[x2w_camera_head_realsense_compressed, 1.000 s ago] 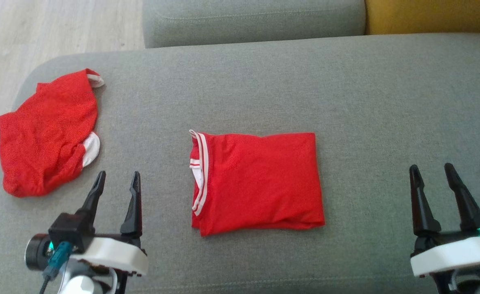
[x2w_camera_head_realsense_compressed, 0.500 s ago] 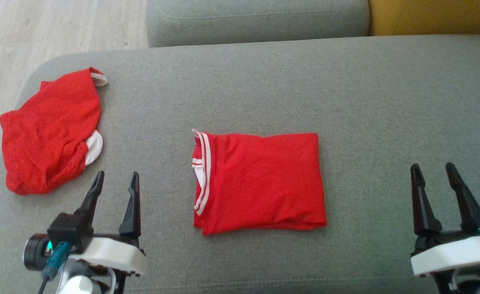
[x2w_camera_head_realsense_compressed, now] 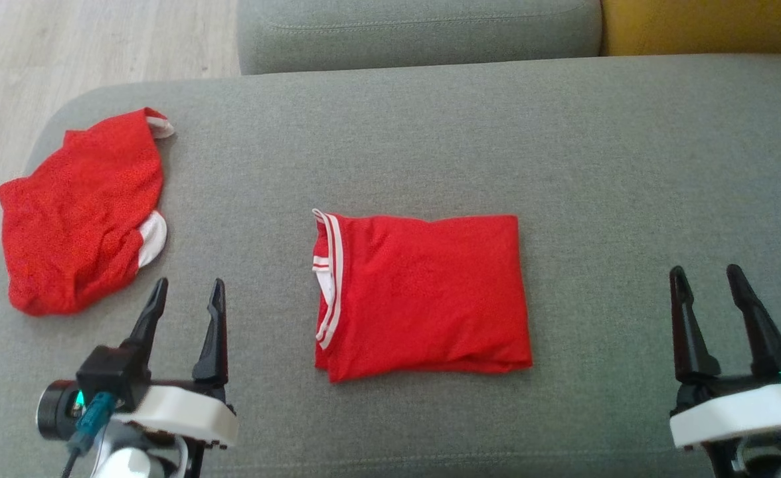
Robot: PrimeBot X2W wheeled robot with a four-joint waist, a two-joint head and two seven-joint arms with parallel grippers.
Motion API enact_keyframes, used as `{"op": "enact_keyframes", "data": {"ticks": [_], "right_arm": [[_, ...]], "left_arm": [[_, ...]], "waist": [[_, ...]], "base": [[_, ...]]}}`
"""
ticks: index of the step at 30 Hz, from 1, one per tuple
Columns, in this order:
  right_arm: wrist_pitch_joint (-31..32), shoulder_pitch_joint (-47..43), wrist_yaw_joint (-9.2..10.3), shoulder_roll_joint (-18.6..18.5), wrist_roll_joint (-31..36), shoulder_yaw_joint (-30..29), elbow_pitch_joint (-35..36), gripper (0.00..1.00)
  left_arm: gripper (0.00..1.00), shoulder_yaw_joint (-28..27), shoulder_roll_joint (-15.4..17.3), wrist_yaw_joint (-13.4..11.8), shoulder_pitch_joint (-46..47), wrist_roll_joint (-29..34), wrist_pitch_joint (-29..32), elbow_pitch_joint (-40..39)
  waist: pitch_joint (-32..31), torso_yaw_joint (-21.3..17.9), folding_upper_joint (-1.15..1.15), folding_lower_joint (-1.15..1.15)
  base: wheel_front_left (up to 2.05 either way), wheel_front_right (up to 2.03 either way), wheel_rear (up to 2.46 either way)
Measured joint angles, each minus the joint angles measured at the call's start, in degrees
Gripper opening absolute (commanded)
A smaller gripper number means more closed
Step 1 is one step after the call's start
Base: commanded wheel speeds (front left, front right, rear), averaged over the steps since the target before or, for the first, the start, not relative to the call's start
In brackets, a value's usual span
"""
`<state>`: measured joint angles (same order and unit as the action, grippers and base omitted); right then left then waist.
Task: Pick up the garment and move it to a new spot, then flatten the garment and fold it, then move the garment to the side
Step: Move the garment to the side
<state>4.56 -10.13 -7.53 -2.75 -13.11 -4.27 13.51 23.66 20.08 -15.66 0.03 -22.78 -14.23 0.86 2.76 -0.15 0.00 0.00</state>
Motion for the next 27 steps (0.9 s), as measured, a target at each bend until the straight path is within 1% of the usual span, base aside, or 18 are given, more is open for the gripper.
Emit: {"op": "enact_keyframes", "data": {"ticks": [5, 9, 14, 15, 21, 27], "right_arm": [[0.7, 0.0, 0.0, 0.0, 0.0, -1.0, -0.5, 1.0], [1.4, 0.1, 0.0, -0.2, -0.5, -0.9, -3.2, 1.0], [2.5, 3.1, 0.0, -1.9, -1.7, 0.8, -10.0, 1.0], [2.5, 3.1, 0.0, -1.9, -1.7, 0.8, -10.0, 1.0], [4.5, 9.9, 0.0, -2.6, -2.6, 3.2, -19.0, 1.0], [6.0, 12.7, 0.0, -2.6, -3.3, 4.4, -28.5, 1.0]], "left_arm": [[1.0, 0.2, 0.1, 0.0, 0.2, 0.0, 0.0, -0.3], [1.0, 0.4, -0.2, 0.0, 1.2, 0.2, -0.1, -0.6], [1.0, 0.7, -1.3, 0.9, 4.5, 1.3, -0.1, -0.6], [1.0, 0.7, -1.3, 0.9, 4.5, 1.3, -0.1, -0.6], [1.0, 0.0, -4.5, 2.5, 8.1, 3.9, -0.3, -1.6], [1.0, -1.1, -7.2, 4.7, 8.6, 6.5, -0.3, -1.8]], "waist": [[0.2, 0.9, 0.0, 0.0], [1.1, 2.5, 0.0, 0.0], [2.9, 5.4, 0.0, 0.0], [2.9, 5.4, 0.0, 0.0], [5.5, 9.7, 0.0, 0.0], [7.4, 13.5, 0.0, 0.0]], "base": [[0.0, 0.0, 0.0], [0.0, 0.0, 0.0], [0.0, 0.0, 0.0], [0.0, 0.0, 0.0], [0.0, 0.0, 0.0], [0.0, 0.0, 0.0]]}}
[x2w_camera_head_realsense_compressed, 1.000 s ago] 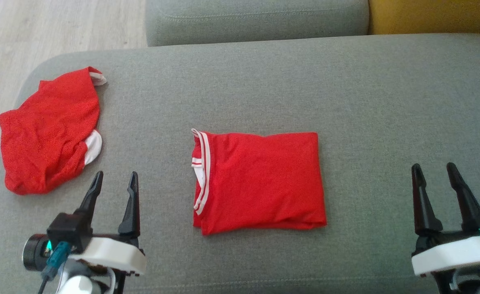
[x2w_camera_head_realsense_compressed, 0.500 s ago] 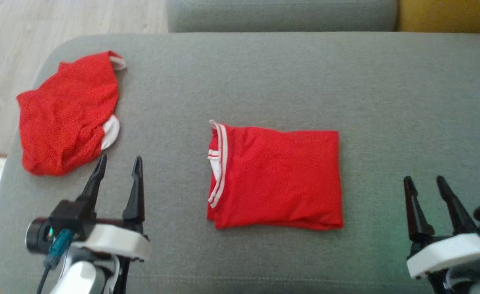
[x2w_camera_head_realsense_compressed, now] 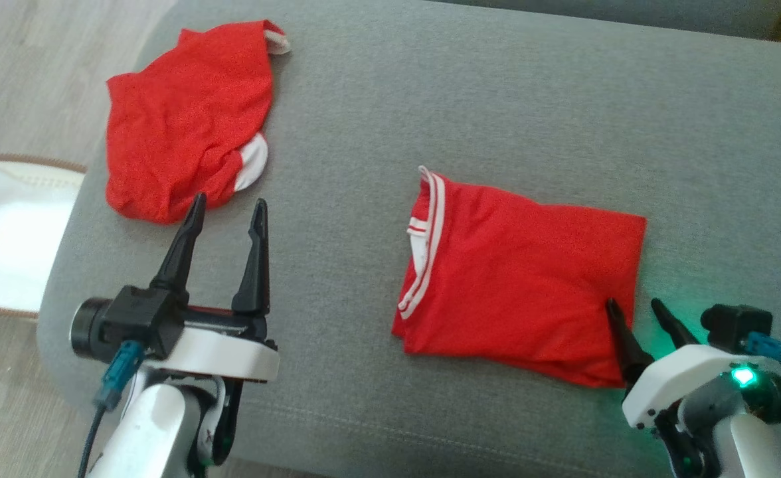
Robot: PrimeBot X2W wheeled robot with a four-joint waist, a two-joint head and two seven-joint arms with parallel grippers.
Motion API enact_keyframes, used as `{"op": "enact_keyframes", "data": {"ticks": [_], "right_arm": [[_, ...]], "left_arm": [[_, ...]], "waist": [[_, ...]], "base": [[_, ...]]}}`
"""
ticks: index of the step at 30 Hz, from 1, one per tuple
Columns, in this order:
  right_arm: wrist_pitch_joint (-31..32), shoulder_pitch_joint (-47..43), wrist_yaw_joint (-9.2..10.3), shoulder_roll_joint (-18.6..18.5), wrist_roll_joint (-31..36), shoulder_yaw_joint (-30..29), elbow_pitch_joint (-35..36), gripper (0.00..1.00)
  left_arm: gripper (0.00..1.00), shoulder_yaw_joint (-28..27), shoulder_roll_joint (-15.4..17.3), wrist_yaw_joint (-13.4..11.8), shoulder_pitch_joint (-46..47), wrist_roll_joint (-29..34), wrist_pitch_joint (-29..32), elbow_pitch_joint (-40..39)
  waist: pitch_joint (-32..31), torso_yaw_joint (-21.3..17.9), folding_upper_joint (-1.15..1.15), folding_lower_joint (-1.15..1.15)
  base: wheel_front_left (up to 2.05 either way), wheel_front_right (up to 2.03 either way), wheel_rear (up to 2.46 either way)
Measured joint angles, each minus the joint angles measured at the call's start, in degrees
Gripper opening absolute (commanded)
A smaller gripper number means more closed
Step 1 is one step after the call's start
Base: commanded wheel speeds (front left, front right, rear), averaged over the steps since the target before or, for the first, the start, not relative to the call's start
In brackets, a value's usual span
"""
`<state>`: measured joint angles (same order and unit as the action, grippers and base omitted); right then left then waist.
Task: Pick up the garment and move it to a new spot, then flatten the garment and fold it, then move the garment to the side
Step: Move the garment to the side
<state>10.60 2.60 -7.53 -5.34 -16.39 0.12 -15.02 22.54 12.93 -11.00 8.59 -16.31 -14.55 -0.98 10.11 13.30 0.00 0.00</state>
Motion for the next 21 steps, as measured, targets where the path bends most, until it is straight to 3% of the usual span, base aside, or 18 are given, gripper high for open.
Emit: {"op": "enact_keyframes", "data": {"ticks": [4, 5, 6, 7, 14, 21], "right_arm": [[0.4, 1.2, 0.0, 0.2, -1.0, 0.1, -3.4, 1.0], [0.5, 1.7, 0.0, 0.2, -1.3, 0.1, -4.0, 0.89], [0.6, 2.1, 0.0, 0.2, -1.6, 0.2, -4.3, 0.49], [0.9, 2.4, 0.0, 0.2, -2.1, 0.4, -4.5, 0.0], [1.1, 2.8, 0.0, -0.9, -2.8, 3.2, -3.3, 0.0], [1.1, 3.1, 0.0, -3.0, -2.6, 7.5, 1.6, 0.0]], "left_arm": [[1.0, -1.5, -1.2, 1.4, 0.0, 1.5, 0.0, 0.0], [1.0, -1.8, -1.5, 1.8, 0.0, 1.8, 0.0, 0.0], [1.0, -2.1, -1.8, 2.0, 0.0, 2.2, 0.0, 0.0], [1.0, -2.6, -2.2, 2.4, 0.0, 2.5, 0.0, 0.0], [1.0, -4.9, -3.3, 4.4, -0.2, 4.3, 0.0, 0.0], [1.0, -6.5, -4.0, 6.0, -0.6, 5.6, -0.1, 0.1]], "waist": [[0.5, 1.5, 0.0, 0.0], [0.5, 1.6, 0.0, 0.0], [0.4, 1.8, 0.0, 0.0], [0.5, 1.8, 0.0, 0.0], [0.7, 0.9, 0.0, 0.0], [0.6, -3.6, 0.0, 0.0]], "base": [[0.0, 0.0, 0.0], [0.0, 0.0, 0.0], [0.0, 0.0, 0.0], [0.0, 0.0, 0.0], [0.0, 0.0, 0.0], [0.0, 0.0, 0.0]]}}
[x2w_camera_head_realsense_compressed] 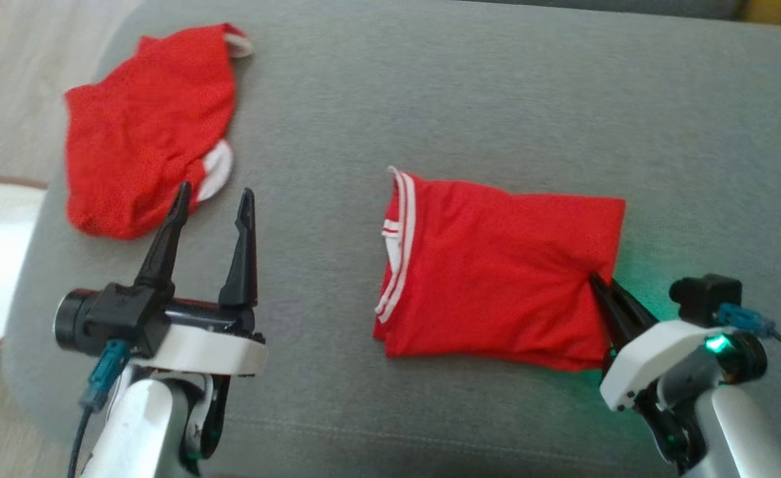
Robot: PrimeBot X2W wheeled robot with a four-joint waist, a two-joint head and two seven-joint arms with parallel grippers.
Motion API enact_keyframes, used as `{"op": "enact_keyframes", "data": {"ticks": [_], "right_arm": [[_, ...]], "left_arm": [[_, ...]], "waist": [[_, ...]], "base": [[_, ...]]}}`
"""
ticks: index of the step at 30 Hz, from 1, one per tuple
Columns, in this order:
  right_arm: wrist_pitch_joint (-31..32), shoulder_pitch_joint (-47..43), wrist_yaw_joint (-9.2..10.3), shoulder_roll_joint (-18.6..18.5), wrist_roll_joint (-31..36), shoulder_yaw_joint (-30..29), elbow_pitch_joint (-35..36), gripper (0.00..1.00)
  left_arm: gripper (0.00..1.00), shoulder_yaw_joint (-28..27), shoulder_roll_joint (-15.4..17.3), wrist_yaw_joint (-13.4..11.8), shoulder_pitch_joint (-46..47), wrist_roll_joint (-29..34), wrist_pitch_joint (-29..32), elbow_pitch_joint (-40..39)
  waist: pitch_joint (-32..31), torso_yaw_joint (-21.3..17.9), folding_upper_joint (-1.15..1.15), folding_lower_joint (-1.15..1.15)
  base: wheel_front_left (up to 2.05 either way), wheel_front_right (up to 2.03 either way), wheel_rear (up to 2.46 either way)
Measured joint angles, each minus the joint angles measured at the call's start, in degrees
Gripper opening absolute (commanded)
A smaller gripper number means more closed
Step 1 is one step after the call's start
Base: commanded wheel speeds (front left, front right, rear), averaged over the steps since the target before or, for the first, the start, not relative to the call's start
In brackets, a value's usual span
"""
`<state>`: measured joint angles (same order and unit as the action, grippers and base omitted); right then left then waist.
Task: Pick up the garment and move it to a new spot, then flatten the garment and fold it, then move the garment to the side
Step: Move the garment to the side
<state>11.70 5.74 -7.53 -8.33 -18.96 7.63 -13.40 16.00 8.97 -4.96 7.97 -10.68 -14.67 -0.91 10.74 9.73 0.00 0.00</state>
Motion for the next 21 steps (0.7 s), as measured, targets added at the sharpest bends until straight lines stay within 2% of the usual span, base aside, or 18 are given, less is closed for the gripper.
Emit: {"op": "enact_keyframes", "data": {"ticks": [6, 10, 17, 21], "right_arm": [[0.8, 4.4, 0.0, -3.8, 0.3, 2.5, 1.2, 0.0], [1.2, 7.2, 0.0, -6.8, 0.2, 2.0, 1.5, 0.0], [1.5, 11.8, 0.0, -13.7, 0.2, -5.4, 2.6, 0.0], [2.5, 15.1, 0.0, -15.9, 0.1, -9.0, 3.6, 0.0]], "left_arm": [[1.0, -0.2, -0.1, 1.5, 0.0, 1.1, 0.0, -0.8], [1.0, -0.2, -0.2, 2.3, 0.3, 1.5, 0.0, -1.0], [1.0, 0.3, -0.2, 4.7, 3.7, 3.1, 0.0, -1.4], [1.0, 0.8, -0.2, 5.5, 5.1, 3.5, 0.0, -1.5]], "waist": [[0.4, -6.1, 0.0, 0.0], [1.0, -9.4, 0.0, 0.0], [3.7, -15.2, 0.0, -0.01], [5.8, -17.5, 0.0, -0.01]], "base": [[0.0, 0.0, 0.0], [0.0, 0.0, 0.0], [0.0, 0.0, 0.0], [0.0, 0.0, 0.0]]}}
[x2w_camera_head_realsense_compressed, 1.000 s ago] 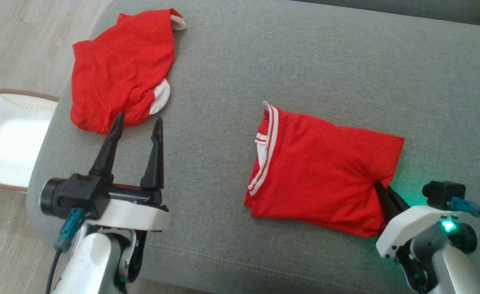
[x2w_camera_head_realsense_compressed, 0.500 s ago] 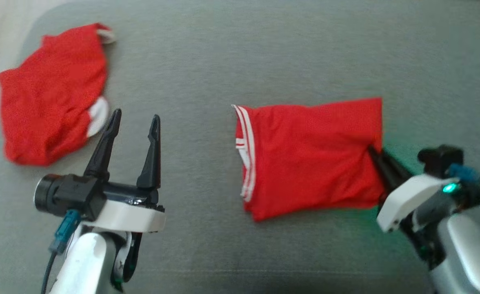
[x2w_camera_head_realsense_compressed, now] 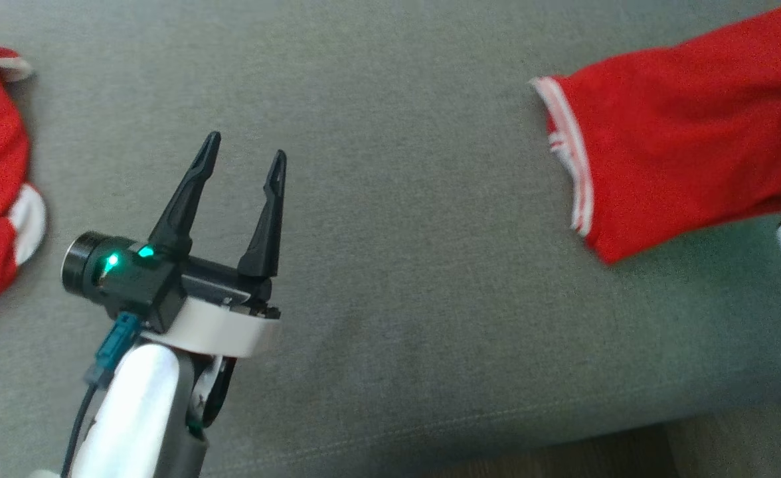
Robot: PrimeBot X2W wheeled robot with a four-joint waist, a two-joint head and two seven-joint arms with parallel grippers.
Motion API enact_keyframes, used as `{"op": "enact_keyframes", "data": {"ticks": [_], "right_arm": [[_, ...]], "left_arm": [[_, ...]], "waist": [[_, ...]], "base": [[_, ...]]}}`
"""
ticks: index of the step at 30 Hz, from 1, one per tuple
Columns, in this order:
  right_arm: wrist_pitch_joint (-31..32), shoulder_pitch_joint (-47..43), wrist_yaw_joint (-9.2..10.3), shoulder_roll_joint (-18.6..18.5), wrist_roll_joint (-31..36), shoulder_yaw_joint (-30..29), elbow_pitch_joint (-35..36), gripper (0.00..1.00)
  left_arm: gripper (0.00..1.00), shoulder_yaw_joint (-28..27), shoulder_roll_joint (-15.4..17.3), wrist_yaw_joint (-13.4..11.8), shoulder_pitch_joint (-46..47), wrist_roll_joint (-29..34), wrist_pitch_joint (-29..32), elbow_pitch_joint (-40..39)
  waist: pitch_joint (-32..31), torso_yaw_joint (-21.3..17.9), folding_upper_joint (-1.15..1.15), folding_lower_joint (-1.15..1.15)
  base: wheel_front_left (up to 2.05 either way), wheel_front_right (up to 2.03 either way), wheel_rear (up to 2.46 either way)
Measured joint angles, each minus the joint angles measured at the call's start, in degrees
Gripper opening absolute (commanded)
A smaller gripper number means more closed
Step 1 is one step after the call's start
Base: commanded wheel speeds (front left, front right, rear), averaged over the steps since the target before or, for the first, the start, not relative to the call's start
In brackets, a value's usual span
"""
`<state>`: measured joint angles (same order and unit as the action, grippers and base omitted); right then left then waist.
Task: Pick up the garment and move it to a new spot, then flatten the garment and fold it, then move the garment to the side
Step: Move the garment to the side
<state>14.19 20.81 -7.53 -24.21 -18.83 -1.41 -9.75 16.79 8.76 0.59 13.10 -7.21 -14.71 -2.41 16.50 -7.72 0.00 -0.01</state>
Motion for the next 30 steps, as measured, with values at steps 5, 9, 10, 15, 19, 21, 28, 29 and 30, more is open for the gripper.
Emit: {"op": "enact_keyframes", "data": {"ticks": [5, 9, 10, 15, 19, 21, 28, 29, 30], "right_arm": [[2.2, 2.4, 0.0, -0.5, 1.4, -3.0, 2.1, 0.0], [3.5, 2.6, 0.0, -0.3, 3.0, -5.6, 3.2, 0.0], [3.6, 2.6, 0.0, -0.3, 3.4, -6.6, 3.3, 0.0], [4.7, 3.8, 0.0, -0.1, 5.6, -9.8, 4.9, 0.0], [5.3, 4.8, 0.0, 0.0, 7.6, -12.7, 5.3, 0.0], [5.3, 4.9, 0.0, 0.0, 8.6, -14.0, 5.3, 0.0], [4.9, 7.7, 0.0, 0.0, 12.5, -17.7, 3.8, 0.0], [4.5, 8.1, 0.0, 0.0, 13.6, -18.1, 3.4, 0.0], [4.4, 8.3, 0.0, 0.1, 14.4, -18.8, 3.0, 0.0]], "left_arm": [[1.0, 0.8, 0.0, 1.0, 1.1, 0.6, 0.0, -0.1], [1.0, 1.0, 0.0, 1.5, 2.7, 0.6, 0.0, -0.8], [1.0, 1.2, 0.0, 1.8, 3.1, 1.0, 0.0, -1.1], [1.0, 1.7, 0.0, 2.7, 5.5, 2.0, 0.0, -1.8], [1.0, 2.5, 0.1, 3.4, 7.9, 2.2, 0.0, -2.1], [1.0, 2.8, 0.1, 3.5, 9.0, 2.2, 0.0, -2.4], [1.0, 3.2, 0.2, 4.5, 12.0, 2.7, 0.0, -2.9], [1.0, 3.3, 0.3, 4.5, 12.4, 2.7, 0.0, -2.9], [1.0, 3.4, 0.3, 4.5, 12.7, 2.7, 0.0, -2.9]], "waist": [[2.8, -1.8, 0.0, 0.0], [5.1, -2.7, 0.0, 0.0], [5.6, -2.9, 0.0, 0.0], [8.7, -3.3, 0.0, 0.0], [11.4, -3.3, 0.0, 0.0], [12.7, -3.2, 0.0, 0.0], [17.2, -2.1, 0.0, 0.0], [17.8, -1.8, 0.0, -0.01], [18.3, -1.5, 0.0, 0.0]], "base": [[0.0, 0.0, 0.0], [0.0, 0.0, 0.0], [0.0, 0.0, 0.0], [0.0, 0.0, 0.0], [0.0, 0.0, 0.0], [0.0, 0.0, 0.0], [0.0, 0.0, 0.0], [0.0, 0.0, 0.0], [0.0, 0.0, 0.0]]}}
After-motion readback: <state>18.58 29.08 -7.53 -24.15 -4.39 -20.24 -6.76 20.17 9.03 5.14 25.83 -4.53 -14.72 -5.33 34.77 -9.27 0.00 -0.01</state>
